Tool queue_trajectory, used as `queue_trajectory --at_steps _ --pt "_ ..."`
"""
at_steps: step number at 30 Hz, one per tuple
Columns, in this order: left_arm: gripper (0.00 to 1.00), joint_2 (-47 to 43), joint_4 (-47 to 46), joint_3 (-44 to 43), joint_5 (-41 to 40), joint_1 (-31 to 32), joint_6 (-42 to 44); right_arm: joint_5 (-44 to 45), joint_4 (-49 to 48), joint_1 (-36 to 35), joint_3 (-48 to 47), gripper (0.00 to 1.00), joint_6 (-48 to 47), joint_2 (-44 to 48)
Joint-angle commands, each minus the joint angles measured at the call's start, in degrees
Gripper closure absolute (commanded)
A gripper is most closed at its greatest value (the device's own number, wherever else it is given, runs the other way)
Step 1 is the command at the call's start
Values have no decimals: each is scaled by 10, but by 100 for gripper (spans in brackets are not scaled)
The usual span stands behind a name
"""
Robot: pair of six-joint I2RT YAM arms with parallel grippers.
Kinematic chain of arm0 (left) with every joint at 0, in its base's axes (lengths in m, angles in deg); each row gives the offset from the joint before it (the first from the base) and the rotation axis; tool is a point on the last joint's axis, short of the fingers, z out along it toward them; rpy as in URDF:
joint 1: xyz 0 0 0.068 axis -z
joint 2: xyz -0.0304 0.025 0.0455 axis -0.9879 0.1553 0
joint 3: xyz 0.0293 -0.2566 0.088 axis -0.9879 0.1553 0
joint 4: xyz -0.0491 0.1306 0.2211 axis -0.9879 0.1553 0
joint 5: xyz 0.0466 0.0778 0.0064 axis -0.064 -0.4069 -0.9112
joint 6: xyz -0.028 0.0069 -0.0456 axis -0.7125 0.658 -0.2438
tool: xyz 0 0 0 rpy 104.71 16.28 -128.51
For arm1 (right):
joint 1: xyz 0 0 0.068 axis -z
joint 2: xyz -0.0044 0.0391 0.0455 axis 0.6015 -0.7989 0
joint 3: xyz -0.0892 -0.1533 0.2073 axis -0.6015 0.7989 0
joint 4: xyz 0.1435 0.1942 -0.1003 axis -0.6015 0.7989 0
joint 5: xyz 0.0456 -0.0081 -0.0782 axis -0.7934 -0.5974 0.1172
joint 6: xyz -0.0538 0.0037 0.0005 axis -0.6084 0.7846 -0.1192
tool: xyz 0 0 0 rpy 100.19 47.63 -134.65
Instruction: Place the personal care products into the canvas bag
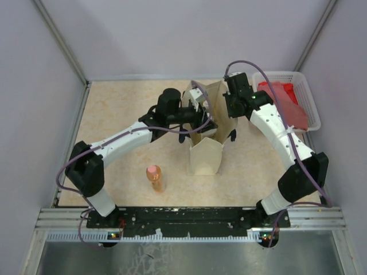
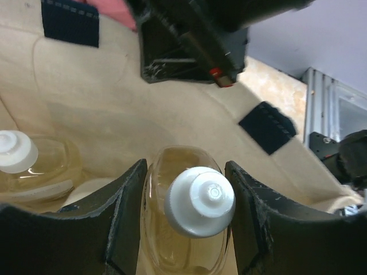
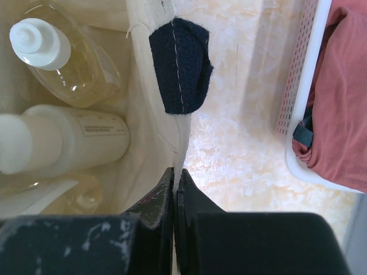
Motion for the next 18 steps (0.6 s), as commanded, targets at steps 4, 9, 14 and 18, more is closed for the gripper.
queue_trajectory --at_steps 4,9,14,18 --pt "100 34 -87 -4 -36 9 23 8 9 2 -29 100 -1 9" --pt "100 44 -105 23 -61 13 31 8 8 2 -27 100 -4 9" --pt "100 55 -105 30 -63 15 32 8 6 2 -22 100 -6 9" --pt "100 50 -87 22 -49 16 18 11 7 2 -22 100 -7 9"
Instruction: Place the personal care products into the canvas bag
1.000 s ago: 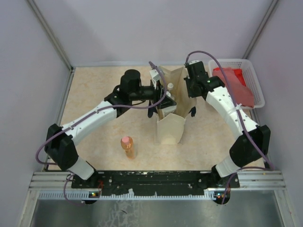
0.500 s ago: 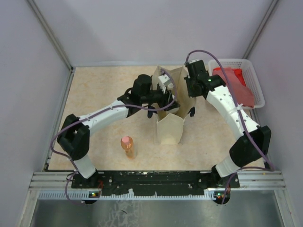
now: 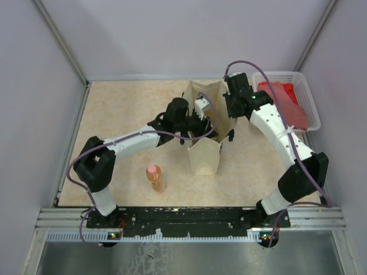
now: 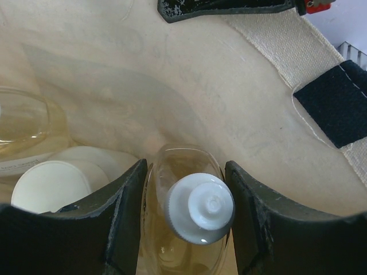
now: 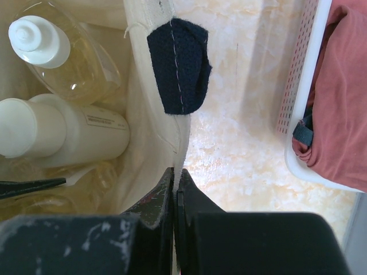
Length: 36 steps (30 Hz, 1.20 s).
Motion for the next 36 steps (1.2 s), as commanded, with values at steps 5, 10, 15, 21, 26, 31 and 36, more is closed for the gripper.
queue_trajectory --at_steps 5,10,15,21,26,31,36 --pt "79 -51 -52 -16 6 1 -20 14 6 2 -21 99 -9 9" --pt "34 -105 -57 -8 -19 1 -20 11 4 2 -16 96 -9 10" --pt "0 -137 -33 -23 -48 1 4 7 3 2 -15 97 -9 8" --pt "0 -185 18 -49 -77 1 22 12 5 2 -16 97 -12 9" --pt "0 -289 143 -39 -196 0 29 8 3 2 -12 97 -11 10" --pt "0 -376 381 -32 -335 1 -68 7 3 2 -13 100 -14 3" --pt "0 -445 536 22 -366 1 -265 11 13 2 -33 100 -23 -16"
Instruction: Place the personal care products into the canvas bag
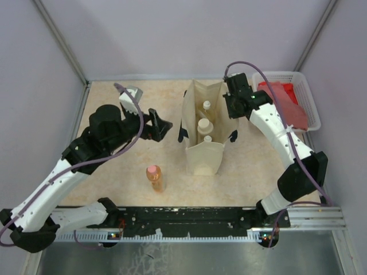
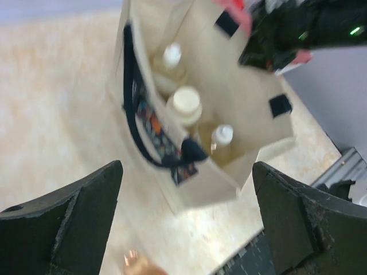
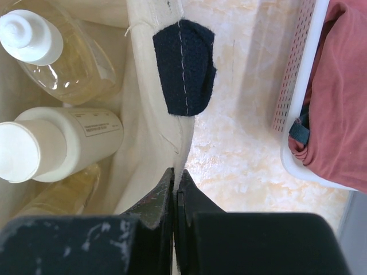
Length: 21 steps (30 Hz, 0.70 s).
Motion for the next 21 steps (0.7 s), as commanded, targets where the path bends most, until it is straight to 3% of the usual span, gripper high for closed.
queue_trajectory --at_steps 1,4,10,21 --pt "0 -28 238 44 -64 1 -201 7 9 2 -37 100 -17 -16" --pt "0 -31 330 62 -59 1 -269 9 13 2 -46 100 -18 -23" --pt "0 -30 408 121 -29 1 -316 12 12 2 -40 100 -17 -17" --pt "0 -40 366 214 28 1 -336 23 8 2 -15 100 -18 0"
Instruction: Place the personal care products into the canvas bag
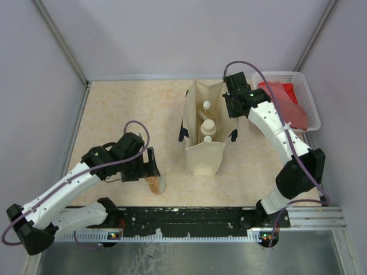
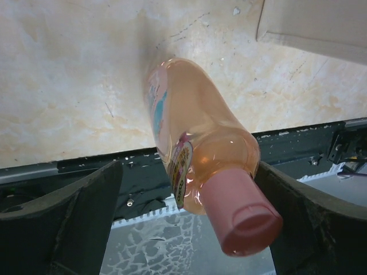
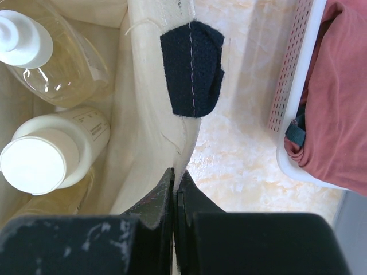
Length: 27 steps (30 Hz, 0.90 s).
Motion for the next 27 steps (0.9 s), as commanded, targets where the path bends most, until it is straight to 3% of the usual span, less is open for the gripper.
queue_trajectory --at_steps 1,11,15,21,27 --pt "0 5 -19 35 27 1 -8 15 -1 2 0 100 -10 21" --pt "6 81 -87 31 34 1 40 16 -1 2 -1 100 -12 31" --pt "15 93 -88 34 42 1 51 16 0 2 0 100 -10 33" --pt "40 72 -86 58 66 1 48 18 0 2 -3 100 -9 30" --pt "82 61 -84 53 84 1 40 16 4 2 -17 100 -9 18"
